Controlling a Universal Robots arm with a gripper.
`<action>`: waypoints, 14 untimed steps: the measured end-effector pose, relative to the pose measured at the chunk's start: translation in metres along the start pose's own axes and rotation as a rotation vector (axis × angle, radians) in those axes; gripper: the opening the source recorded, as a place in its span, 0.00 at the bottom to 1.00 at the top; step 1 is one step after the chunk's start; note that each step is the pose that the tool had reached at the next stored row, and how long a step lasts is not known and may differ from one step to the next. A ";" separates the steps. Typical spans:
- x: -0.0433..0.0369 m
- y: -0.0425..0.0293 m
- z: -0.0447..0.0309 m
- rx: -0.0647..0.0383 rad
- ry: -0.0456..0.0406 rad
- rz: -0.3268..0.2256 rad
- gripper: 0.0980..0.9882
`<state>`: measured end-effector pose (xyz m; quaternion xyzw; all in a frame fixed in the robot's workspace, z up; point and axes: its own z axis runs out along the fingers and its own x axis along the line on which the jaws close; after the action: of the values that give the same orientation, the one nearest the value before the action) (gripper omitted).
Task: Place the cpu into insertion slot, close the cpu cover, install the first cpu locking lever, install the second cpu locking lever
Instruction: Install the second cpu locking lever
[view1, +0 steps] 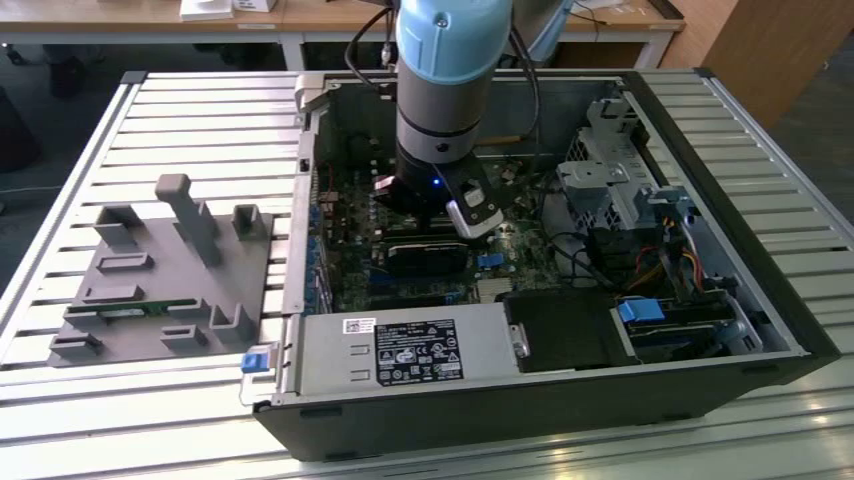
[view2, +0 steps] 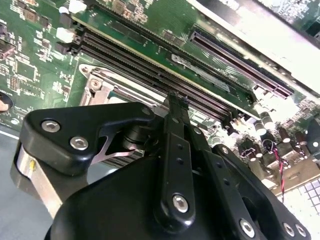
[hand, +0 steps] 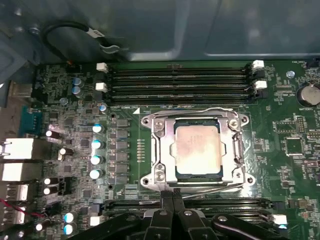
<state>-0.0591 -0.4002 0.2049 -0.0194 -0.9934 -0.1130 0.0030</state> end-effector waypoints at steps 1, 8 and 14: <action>0.0009 -0.0006 0.0000 -0.002 0.0001 0.000 0.01; 0.0042 -0.0054 0.0001 -0.024 0.0009 0.000 0.01; 0.0099 -0.0077 0.0012 -0.044 0.0018 0.000 0.01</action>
<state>-0.0693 -0.4071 0.2022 -0.0193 -0.9907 -0.1349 0.0035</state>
